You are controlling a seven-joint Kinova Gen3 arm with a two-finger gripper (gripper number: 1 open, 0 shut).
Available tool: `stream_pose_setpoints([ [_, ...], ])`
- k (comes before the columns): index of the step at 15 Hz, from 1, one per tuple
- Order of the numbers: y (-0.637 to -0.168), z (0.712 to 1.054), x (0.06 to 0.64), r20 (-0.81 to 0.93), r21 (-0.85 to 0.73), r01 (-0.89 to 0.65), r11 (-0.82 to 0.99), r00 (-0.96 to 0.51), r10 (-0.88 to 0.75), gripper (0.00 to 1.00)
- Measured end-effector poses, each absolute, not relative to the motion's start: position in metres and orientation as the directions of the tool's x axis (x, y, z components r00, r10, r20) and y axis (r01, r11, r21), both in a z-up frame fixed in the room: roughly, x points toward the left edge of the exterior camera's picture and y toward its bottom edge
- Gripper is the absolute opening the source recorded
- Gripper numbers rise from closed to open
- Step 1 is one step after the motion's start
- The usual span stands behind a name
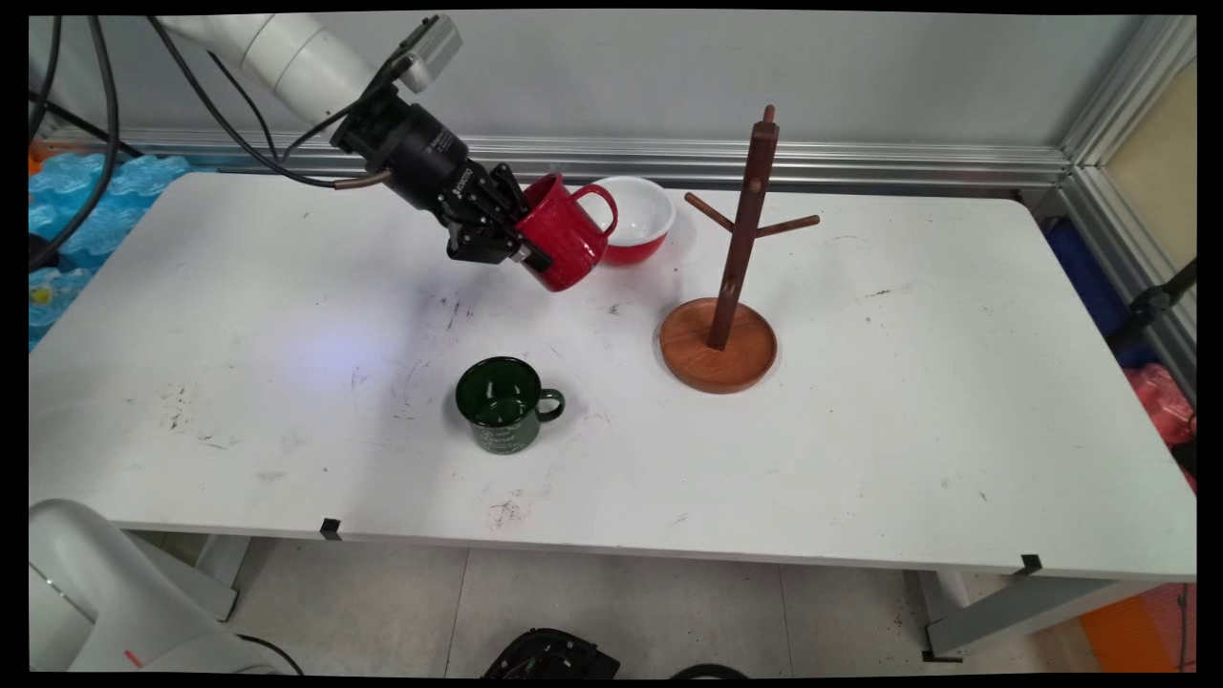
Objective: Place the picked object on the table
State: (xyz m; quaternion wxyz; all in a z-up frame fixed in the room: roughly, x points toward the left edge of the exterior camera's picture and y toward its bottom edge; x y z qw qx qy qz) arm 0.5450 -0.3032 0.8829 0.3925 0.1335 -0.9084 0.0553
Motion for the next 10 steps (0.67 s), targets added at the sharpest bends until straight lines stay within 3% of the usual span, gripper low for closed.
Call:
stream_pose_setpoints([
  [10, -0.305, 0.876, 0.56, 0.673, -0.05, -0.275, 0.96, -0.72, -0.171, 0.0],
])
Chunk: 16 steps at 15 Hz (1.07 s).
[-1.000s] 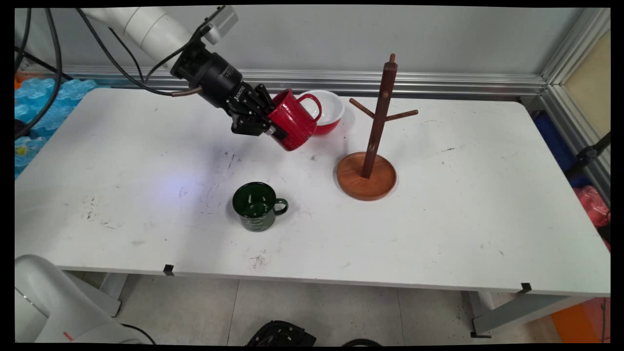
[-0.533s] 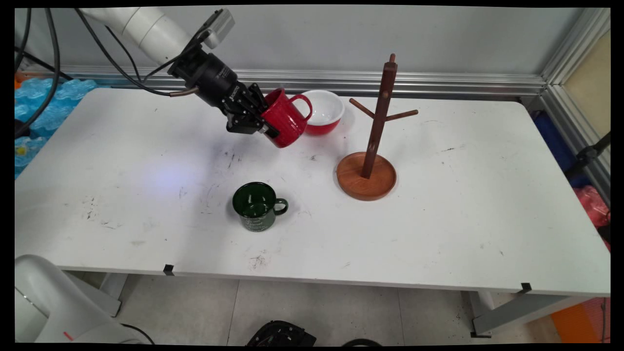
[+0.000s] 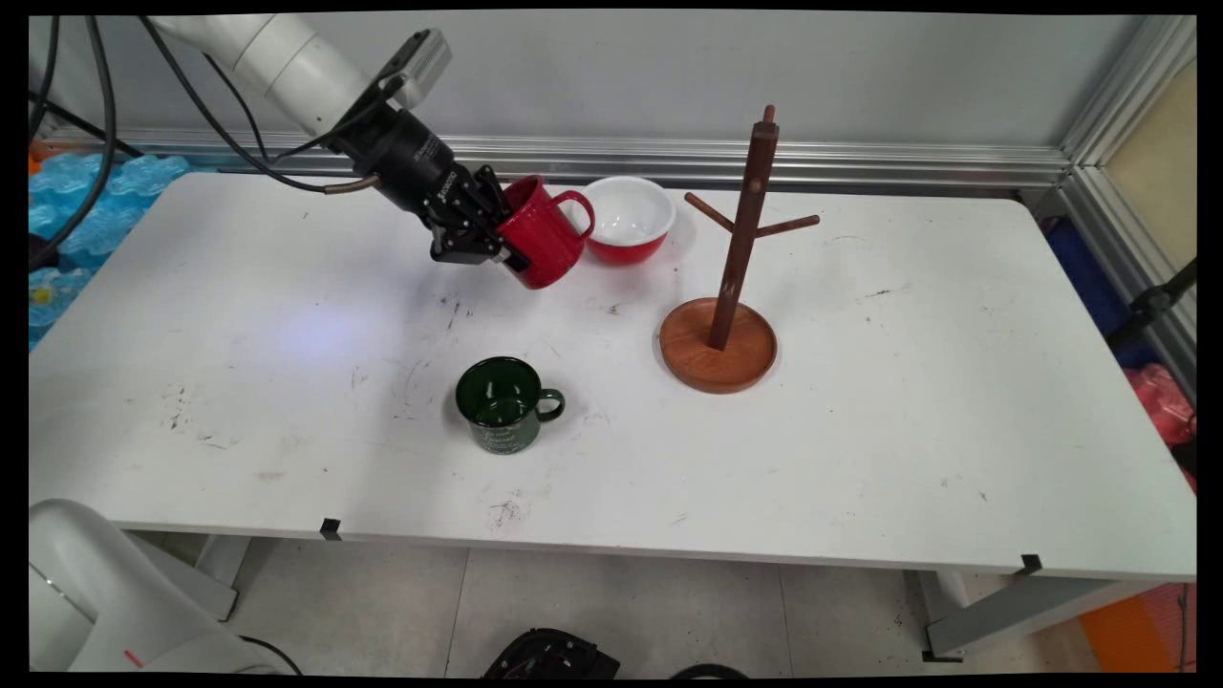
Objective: Place the picked object on the table
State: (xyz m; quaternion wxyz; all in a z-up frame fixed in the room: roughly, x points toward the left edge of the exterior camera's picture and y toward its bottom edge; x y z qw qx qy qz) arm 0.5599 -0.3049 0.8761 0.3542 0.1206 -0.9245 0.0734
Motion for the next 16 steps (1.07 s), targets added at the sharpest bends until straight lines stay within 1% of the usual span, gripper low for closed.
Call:
stream_pose_setpoints([
  [16, -0.303, 0.862, 0.574, 0.595, -0.096, -0.236, 0.967, -0.792, -0.134, 0.0],
])
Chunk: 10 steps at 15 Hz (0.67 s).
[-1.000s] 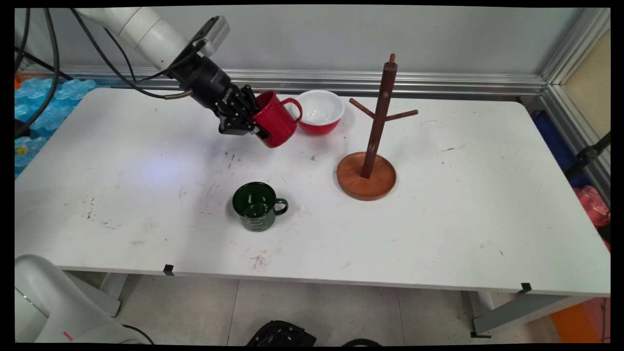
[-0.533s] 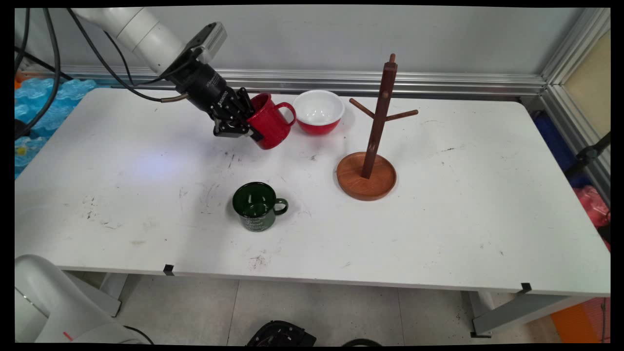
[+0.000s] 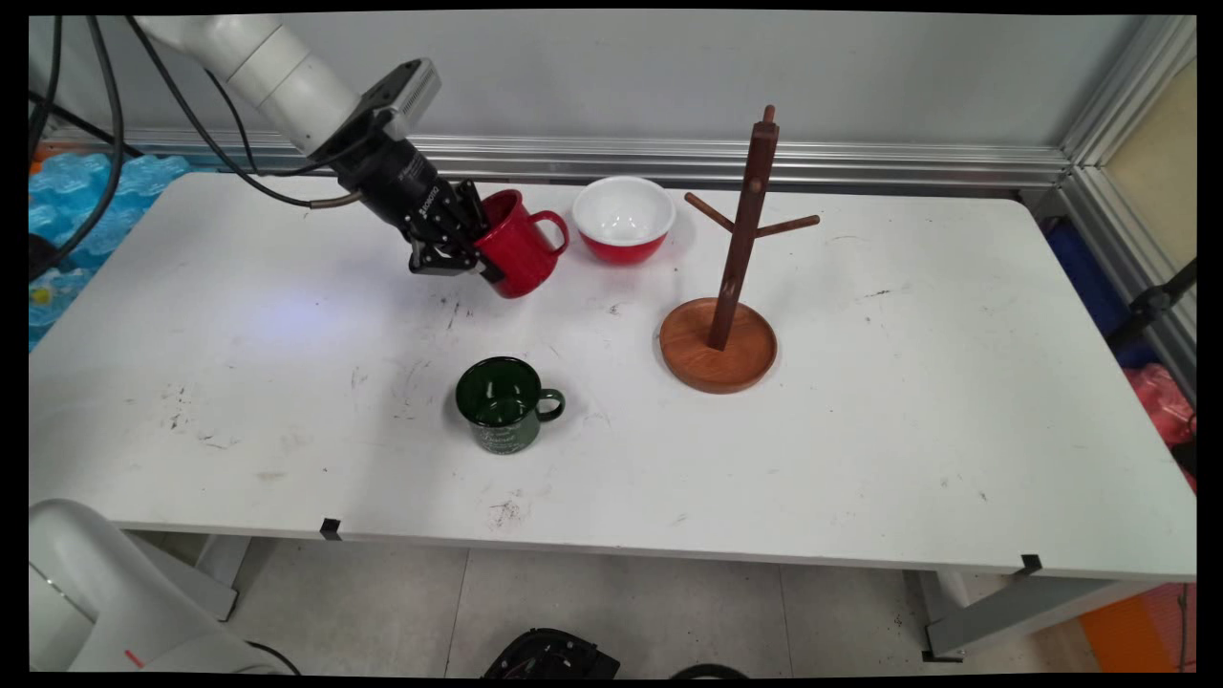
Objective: Place the picked object on the table
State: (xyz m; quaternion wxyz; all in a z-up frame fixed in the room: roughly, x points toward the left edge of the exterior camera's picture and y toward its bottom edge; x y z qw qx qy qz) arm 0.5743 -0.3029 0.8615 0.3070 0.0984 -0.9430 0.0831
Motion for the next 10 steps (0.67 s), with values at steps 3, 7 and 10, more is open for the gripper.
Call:
stream_pose_setpoints([
  [3, -0.303, 0.858, 0.577, 0.582, -0.101, -0.23, 0.968, -0.803, -0.13, 0.0],
  [7, -0.301, 0.853, 0.581, 0.56, -0.1, -0.228, 0.968, -0.818, -0.134, 0.0],
  [10, -0.299, 0.849, 0.584, 0.542, -0.095, -0.228, 0.969, -0.828, -0.142, 0.0],
])
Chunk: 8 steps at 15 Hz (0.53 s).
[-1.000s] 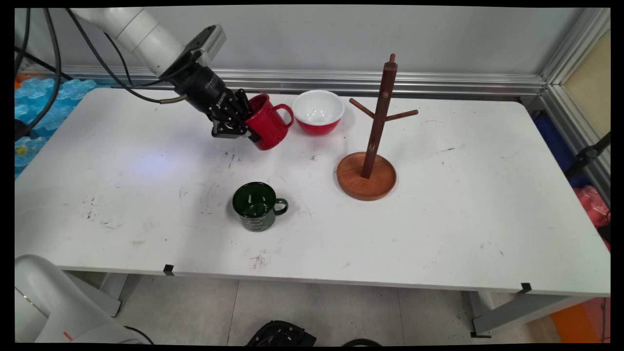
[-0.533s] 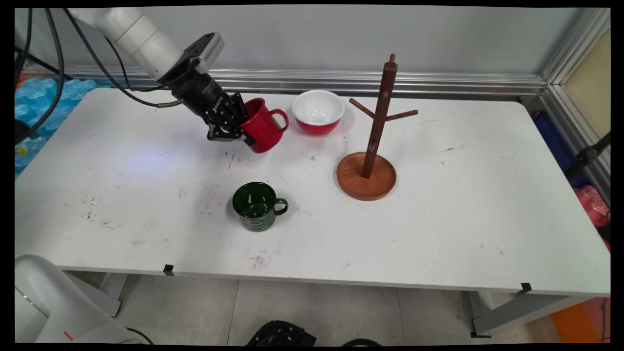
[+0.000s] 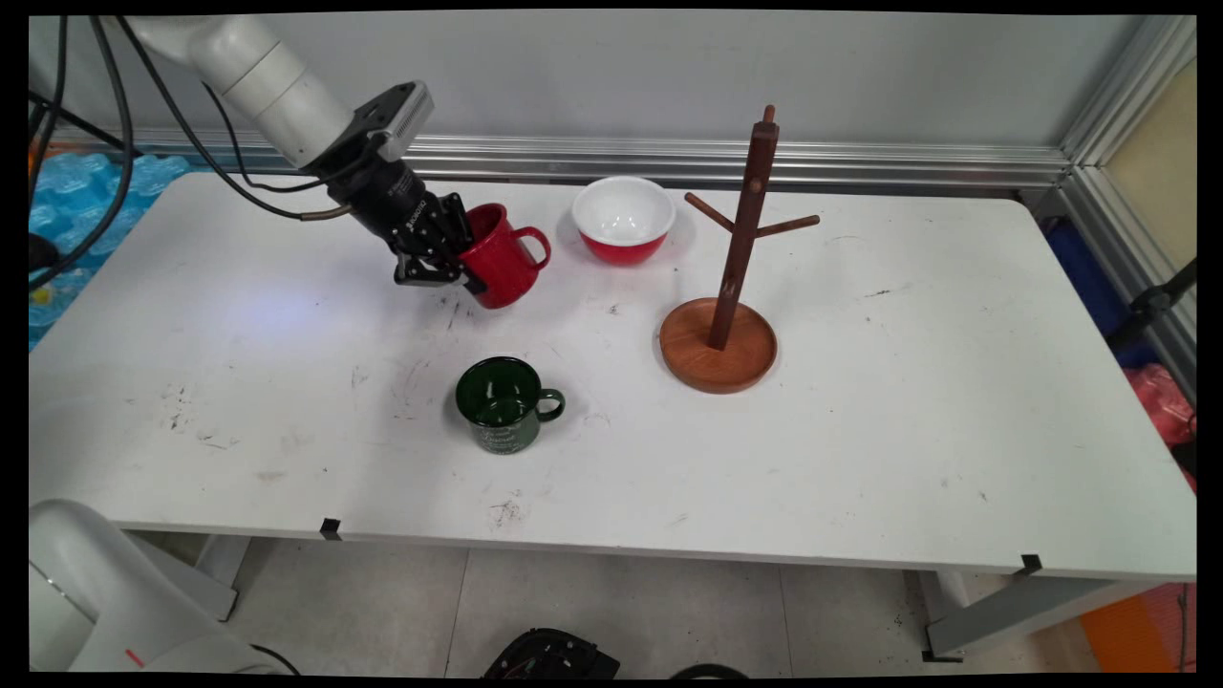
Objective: Place the picked object on the table
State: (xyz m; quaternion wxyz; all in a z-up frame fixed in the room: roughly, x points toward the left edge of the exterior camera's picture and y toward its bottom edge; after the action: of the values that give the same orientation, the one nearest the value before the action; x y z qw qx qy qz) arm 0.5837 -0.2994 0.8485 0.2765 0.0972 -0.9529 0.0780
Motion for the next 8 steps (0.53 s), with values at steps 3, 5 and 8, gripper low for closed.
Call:
stream_pose_setpoints([
  [3, -0.298, 0.844, 0.585, 0.53, -0.091, -0.224, 0.97, -0.836, -0.143, 0.0],
  [5, -0.297, 0.842, 0.585, 0.526, -0.089, -0.221, 0.971, -0.838, -0.142, 0.0],
  [8, -0.297, 0.836, 0.585, 0.521, -0.085, -0.213, 0.973, -0.842, -0.139, 0.0],
])
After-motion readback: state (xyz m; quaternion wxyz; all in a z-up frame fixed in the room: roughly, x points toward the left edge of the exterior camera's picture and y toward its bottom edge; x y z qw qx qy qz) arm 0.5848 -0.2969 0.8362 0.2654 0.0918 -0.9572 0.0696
